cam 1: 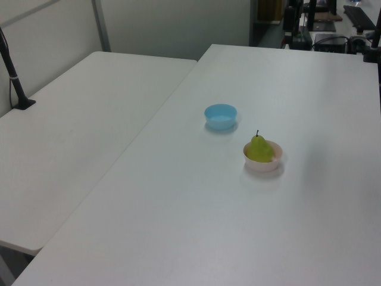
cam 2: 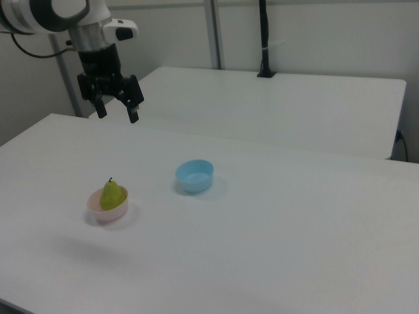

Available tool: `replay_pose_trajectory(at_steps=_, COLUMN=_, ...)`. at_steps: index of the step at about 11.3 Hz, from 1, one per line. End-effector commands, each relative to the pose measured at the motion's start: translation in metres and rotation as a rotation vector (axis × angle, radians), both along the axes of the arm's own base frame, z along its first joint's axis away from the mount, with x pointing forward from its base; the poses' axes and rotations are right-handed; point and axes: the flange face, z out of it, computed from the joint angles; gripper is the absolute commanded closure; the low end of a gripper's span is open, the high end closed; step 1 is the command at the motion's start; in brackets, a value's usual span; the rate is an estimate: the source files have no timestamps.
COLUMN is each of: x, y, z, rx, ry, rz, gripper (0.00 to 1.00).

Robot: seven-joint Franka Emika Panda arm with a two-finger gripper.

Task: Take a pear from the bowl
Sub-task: 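Move the open gripper over the pink bowl holding the green pear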

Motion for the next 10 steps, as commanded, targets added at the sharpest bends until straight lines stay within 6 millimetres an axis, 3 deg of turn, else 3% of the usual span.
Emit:
replay_pose_trajectory(at_steps=1, x=-0.0058, y=-0.0001, z=0.0013, rx=0.009, ry=0.025, rz=0.020, gripper=0.00)
replay_pose_trajectory(at_steps=10, x=-0.0046, y=0.0074, z=-0.0036, rx=0.008, ry=0.027, rz=0.034, gripper=0.00)
